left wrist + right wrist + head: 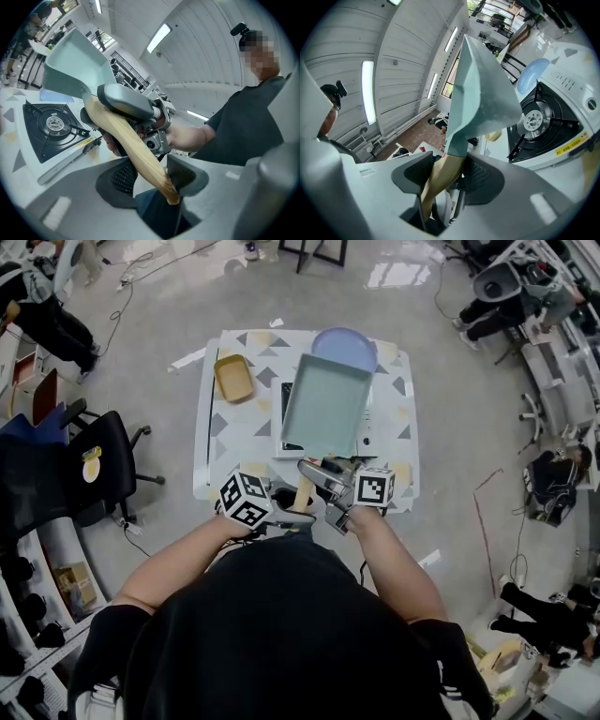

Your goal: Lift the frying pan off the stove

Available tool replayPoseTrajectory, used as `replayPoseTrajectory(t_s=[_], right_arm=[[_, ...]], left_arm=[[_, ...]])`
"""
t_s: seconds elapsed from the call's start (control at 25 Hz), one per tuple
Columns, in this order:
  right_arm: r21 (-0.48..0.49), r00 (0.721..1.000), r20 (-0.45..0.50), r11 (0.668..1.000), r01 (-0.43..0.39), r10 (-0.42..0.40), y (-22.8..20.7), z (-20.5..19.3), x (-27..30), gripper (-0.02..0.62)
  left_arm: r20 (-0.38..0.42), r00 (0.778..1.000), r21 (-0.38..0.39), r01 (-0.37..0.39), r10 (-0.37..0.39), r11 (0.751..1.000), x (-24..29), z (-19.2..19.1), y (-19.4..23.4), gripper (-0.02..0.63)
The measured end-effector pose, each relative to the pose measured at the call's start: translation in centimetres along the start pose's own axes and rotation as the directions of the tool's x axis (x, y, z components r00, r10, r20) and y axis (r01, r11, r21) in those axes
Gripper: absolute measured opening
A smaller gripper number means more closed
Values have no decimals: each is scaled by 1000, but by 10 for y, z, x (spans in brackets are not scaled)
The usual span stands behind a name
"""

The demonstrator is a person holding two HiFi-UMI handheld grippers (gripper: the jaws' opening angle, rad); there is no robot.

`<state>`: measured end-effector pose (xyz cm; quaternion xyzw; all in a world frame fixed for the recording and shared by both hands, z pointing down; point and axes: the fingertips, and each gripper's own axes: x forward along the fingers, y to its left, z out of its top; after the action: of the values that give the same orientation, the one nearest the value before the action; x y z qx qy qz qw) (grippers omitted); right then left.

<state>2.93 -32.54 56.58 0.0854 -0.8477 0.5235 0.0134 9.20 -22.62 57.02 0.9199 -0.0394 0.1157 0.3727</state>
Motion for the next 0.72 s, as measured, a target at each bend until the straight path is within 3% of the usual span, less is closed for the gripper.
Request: replayPoseTrajectory(t_s=[0.72], right_arm=[[-59,994,104,998,36,-29,57,-34,-2,229]], left_arm=[[-107,992,128,74,-60,989,-26,-29,-57,199]])
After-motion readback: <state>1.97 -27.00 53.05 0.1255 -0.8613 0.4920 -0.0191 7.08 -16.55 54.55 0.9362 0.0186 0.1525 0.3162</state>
